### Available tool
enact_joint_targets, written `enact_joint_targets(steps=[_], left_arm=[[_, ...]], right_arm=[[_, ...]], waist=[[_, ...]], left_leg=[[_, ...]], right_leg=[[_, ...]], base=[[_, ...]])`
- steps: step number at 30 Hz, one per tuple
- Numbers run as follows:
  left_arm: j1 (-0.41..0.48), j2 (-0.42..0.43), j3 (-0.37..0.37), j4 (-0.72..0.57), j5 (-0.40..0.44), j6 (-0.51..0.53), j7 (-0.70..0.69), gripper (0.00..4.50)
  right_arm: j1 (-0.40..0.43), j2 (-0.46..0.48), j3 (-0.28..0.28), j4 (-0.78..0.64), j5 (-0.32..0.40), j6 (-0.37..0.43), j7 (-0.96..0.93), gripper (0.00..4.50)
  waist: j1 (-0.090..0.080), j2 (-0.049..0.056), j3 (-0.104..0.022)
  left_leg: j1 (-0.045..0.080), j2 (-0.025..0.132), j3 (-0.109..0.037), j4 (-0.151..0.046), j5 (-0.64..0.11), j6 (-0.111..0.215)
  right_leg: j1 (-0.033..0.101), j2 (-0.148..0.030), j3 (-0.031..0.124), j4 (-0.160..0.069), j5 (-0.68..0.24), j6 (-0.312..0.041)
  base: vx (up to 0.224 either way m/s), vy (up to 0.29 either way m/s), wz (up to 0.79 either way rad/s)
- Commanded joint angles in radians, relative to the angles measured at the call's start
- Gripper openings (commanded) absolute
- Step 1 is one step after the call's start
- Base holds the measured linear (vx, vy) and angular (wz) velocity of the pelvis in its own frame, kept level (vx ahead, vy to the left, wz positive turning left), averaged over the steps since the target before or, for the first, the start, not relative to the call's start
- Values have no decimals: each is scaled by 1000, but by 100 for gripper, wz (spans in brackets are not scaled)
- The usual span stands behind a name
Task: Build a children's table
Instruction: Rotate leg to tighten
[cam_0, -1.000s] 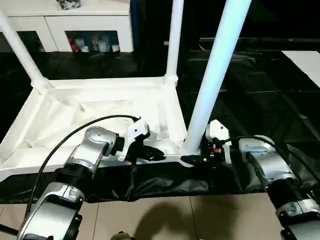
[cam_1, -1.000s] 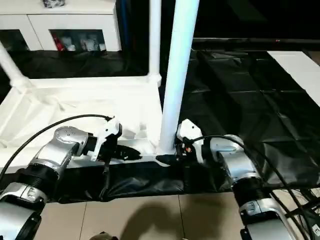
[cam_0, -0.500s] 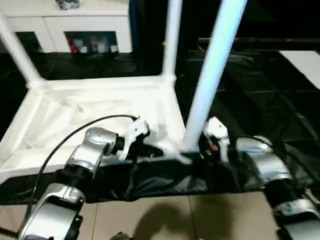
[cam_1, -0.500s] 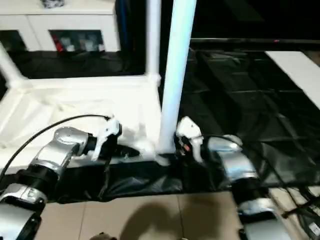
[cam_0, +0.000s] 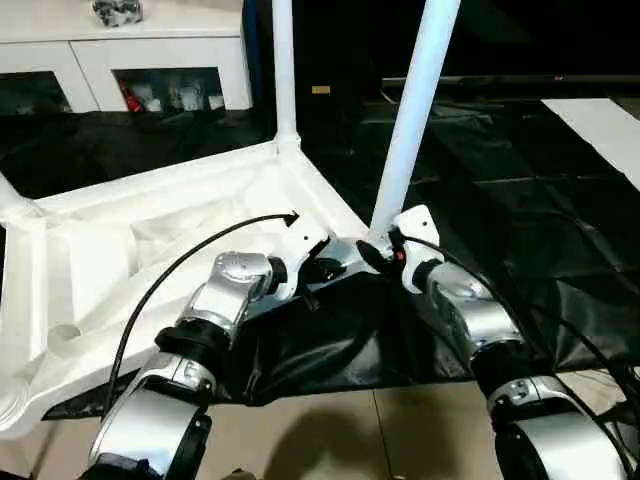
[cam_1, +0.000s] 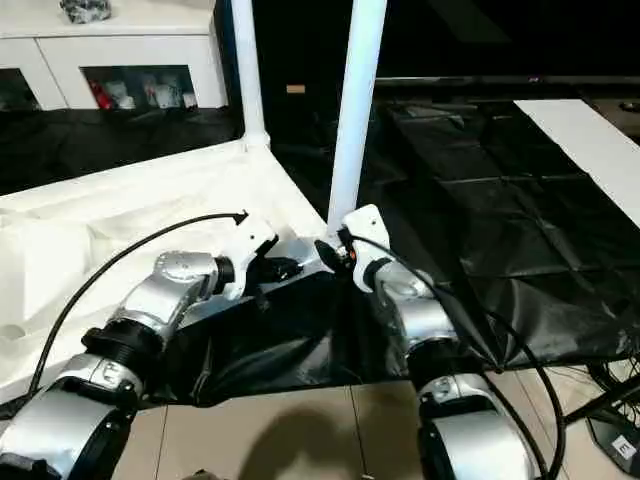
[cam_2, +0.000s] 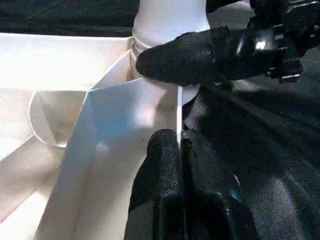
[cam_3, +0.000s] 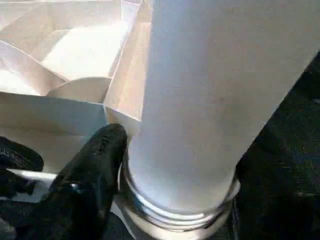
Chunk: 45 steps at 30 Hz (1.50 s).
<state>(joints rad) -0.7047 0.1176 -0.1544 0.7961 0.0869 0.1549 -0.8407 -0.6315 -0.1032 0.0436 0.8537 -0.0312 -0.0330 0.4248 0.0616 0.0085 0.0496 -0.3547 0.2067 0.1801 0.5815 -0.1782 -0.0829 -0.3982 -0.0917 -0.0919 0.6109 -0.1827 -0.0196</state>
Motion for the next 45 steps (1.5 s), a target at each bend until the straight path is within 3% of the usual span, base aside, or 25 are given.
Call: enact_joint_targets(steps=[1,5,6,11,14,16,21,24,32,38,41,43,45], left_arm=[[-16,-68,-52,-48,-27,-33,-48,0],[6,-33,-54,-73,-50,-50,-121,0],[16,-17,-57,-87,-61,-53,-162,0],[43,35,-64,-124,-93,-77,-300,0],[56,71,-69,-139,-107,-84,-376,0],[58,87,-69,-139,-106,-85,-400,0],[59,126,-65,-135,-106,-90,-449,0],[57,144,-66,-132,-111,-90,-472,0],[56,153,-67,-125,-112,-97,-489,0],[56,145,-63,-121,-112,-101,-470,0],[37,113,-42,-92,-94,-101,-358,0],[27,96,-35,-80,-87,-92,-310,0],[0,47,-22,-52,-67,-74,-187,0]], right_arm=[[8,71,64,28,7,13,81,370],[20,22,76,-9,18,-24,186,391],[31,-1,86,-32,27,-32,257,391],[72,-81,121,-107,64,-53,495,391],[103,-146,158,-163,95,-58,648,391],[114,-168,168,-181,100,-58,707,391],[144,-214,196,-245,113,-20,844,391],[157,-231,214,-278,124,5,889,368],[167,-225,216,-298,117,18,889,296],[182,-210,214,-324,127,42,878,272],[163,-156,180,-278,108,56,742,270],[149,-131,167,-244,84,56,652,269],[109,-62,125,-158,37,68,417,269]], waist=[[0,0,-62],[2,-2,-65],[2,-6,-67],[11,-2,-68],[17,-3,-62],[23,-1,-62],[29,-2,-63],[30,0,-64],[31,-2,-63],[32,-3,-64],[31,-3,-62],[25,-5,-58],[15,-1,-52]], left_leg=[[1,19,-6,-66,-246,47],[-3,21,-5,-64,-222,63],[-4,21,-5,-62,-203,72],[-7,27,0,-55,-152,126],[-4,26,0,-59,-206,117],[-1,30,-1,-62,-224,93],[0,30,-2,-63,-222,86],[-1,30,-3,-62,-209,87],[-1,28,-3,-63,-216,75],[-1,29,-3,-62,-204,77],[-3,28,-3,-63,-208,72],[0,26,-5,-67,-240,55],[8,24,-9,-71,-290,18]], right_leg=[[51,-54,49,-87,-247,-200],[54,-55,50,-80,-192,-217],[57,-54,50,-77,-161,-225],[58,-52,47,-63,-56,-272],[57,-54,47,-74,-145,-255],[53,-57,48,-78,-201,-238],[52,-54,49,-76,-191,-237],[54,-55,49,-74,-171,-240],[53,-56,48,-78,-206,-231],[53,-55,49,-76,-189,-230],[51,-56,49,-77,-204,-226],[50,-58,47,-85,-272,-209],[42,-59,47,-96,-393,-177]], base=[[0,0,0],[0,0,0],[0,0,0],[0,0,0],[0,0,0],[0,0,0],[0,0,0],[0,0,0],[0,0,0],[0,0,0],[0,0,0],[0,0,0],[0,0,0]])
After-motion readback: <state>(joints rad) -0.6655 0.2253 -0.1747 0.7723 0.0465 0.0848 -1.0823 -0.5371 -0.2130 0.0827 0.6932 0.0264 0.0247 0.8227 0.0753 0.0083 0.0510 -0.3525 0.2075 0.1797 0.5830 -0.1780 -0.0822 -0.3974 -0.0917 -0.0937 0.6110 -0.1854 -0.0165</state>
